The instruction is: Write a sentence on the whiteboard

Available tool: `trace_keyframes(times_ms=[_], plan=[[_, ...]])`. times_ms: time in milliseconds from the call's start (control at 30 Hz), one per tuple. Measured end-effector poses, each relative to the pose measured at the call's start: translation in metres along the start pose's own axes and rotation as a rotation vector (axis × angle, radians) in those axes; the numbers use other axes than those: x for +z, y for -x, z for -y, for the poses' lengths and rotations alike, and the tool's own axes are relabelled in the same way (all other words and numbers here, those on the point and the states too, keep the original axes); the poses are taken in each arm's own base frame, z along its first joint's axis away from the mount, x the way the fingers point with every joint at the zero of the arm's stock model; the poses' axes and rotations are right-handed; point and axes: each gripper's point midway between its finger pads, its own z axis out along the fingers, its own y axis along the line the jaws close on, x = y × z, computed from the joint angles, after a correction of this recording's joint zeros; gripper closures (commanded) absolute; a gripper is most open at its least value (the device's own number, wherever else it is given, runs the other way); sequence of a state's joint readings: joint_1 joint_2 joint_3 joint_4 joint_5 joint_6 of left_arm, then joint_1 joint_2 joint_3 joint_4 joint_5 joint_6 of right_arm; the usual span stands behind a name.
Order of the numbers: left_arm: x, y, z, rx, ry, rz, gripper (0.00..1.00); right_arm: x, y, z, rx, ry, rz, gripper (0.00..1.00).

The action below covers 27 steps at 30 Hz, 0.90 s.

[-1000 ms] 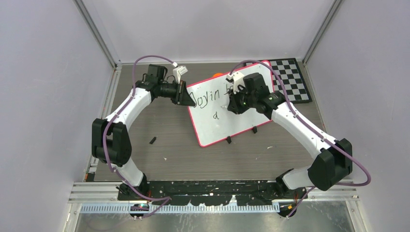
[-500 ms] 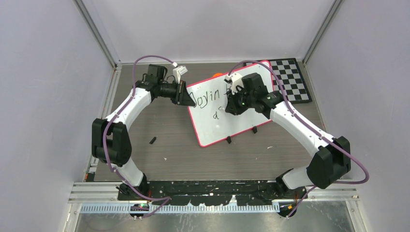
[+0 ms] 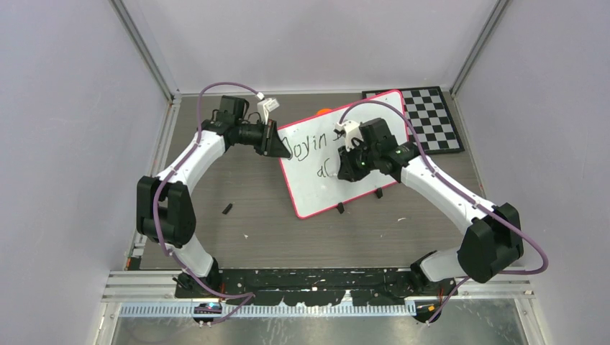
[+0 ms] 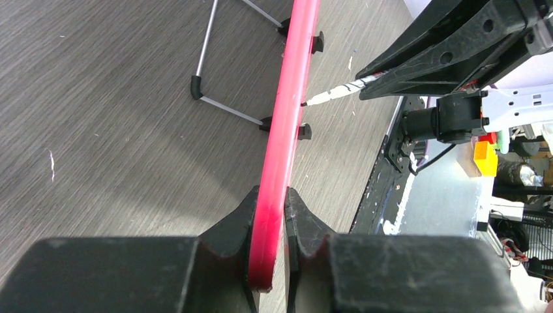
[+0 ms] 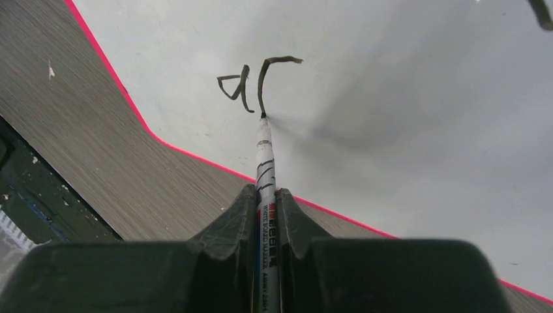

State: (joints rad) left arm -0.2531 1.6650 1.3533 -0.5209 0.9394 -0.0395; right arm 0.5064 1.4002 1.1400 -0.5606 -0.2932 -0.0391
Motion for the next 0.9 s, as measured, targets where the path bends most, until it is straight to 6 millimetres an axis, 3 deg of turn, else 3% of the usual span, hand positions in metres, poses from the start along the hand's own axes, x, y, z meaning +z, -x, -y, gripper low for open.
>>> trace_keyframes(times_ms=[233,533,900], plan=[[0.0,0.0,0.001,0.003,-0.004,0.0,1.0,-0.002,-0.007,0.003,-0.006,-0.016,-0.019,1.0],[0.0,0.0,0.001,0.006,-0.008,0.0,1.0,-0.014,0.014,0.006,-0.021,-0.045,0.037,1.0],[0.0,0.0,0.001,0.007,-0.008,0.0,1.0,-0.009,0.014,0.007,-0.016,-0.043,0.033,1.0]])
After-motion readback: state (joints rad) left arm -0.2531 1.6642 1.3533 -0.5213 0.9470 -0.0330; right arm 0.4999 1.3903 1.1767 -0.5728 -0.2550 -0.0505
